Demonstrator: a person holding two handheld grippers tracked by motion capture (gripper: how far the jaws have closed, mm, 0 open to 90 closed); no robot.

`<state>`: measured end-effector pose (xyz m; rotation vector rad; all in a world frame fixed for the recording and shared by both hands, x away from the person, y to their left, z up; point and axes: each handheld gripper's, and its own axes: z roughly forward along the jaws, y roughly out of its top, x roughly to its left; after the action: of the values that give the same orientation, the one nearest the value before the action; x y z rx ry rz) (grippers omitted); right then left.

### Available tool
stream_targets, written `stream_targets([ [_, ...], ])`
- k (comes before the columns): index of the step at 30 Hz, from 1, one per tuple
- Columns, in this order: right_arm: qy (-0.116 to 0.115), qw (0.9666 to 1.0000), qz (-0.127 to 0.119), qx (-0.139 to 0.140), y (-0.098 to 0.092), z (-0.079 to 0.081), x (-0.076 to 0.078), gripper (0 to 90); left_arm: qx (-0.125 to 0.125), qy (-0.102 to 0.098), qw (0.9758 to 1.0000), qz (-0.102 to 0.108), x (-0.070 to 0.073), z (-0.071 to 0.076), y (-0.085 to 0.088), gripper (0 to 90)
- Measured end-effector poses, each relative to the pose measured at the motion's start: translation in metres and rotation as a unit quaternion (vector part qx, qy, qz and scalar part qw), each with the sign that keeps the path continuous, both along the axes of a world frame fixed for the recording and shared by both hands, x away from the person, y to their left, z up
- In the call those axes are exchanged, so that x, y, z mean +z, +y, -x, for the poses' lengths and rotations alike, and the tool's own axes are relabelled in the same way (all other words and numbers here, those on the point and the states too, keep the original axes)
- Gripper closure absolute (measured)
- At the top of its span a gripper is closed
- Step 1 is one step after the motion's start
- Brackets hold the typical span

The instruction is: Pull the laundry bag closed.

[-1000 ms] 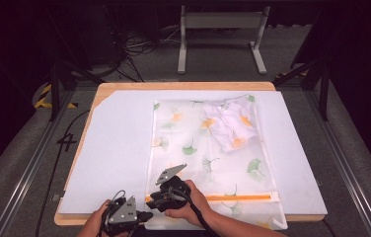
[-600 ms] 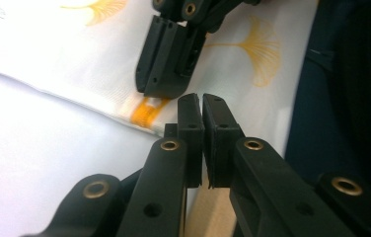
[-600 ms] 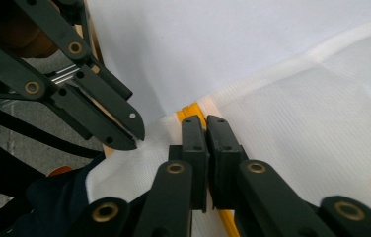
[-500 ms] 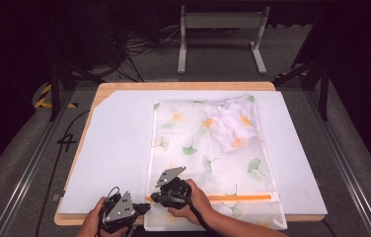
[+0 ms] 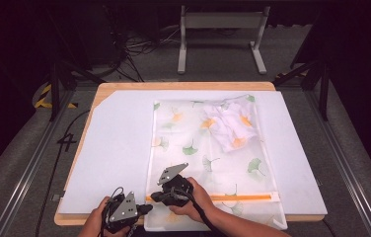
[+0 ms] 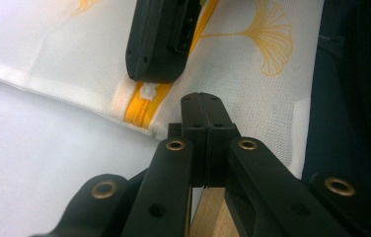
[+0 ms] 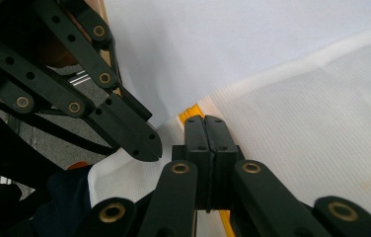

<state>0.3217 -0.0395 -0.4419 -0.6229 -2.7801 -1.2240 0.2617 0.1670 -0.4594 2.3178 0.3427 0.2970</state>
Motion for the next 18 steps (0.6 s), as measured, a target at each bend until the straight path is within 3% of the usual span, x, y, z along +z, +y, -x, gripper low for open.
stream_targets([
  [5, -0.012, 0.9999, 0.002, 0.001, -0.0011, 0.0013, -0.0007, 90.0, 0.002, 0.001, 1.0, -0.001, 0.0001, 0.0005, -0.0002, 90.0],
  [18, -0.016, 0.9999, 0.002, 0.002, -0.0047, 0.0023, -0.0003, 90.0, -0.001, 0.015, 0.9999, 0.009, -0.0004, -0.0028, 0.0013, 90.0],
])
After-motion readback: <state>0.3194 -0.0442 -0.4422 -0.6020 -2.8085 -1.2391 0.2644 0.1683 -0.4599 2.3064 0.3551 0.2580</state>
